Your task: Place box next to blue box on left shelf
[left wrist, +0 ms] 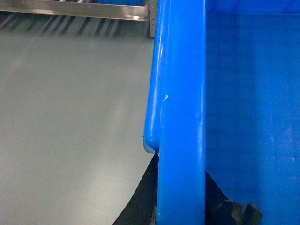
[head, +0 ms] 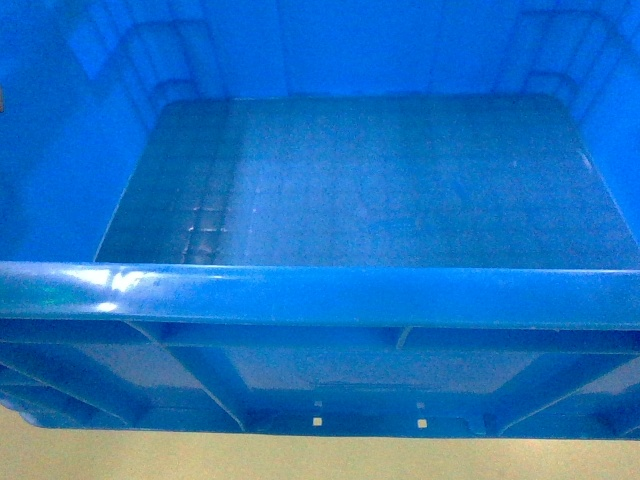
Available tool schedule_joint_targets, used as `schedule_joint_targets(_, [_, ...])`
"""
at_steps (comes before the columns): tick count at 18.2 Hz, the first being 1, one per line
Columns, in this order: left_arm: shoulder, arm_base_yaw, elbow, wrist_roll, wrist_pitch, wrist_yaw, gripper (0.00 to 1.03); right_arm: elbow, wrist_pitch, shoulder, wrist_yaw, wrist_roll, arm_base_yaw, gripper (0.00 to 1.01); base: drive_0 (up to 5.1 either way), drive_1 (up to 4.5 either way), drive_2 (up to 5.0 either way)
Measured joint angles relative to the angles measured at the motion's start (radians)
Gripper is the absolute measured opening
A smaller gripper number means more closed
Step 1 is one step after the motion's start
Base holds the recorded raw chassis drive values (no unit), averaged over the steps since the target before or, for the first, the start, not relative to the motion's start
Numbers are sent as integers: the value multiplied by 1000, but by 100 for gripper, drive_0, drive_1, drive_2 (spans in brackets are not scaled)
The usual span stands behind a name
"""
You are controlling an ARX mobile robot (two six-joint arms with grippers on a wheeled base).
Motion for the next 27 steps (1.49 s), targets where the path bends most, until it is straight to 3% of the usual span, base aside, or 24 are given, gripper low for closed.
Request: schedule_joint_targets(27, [1,0,0,0,-1,-2,9,0,1,0,-1,0,0,10,5,430,-421])
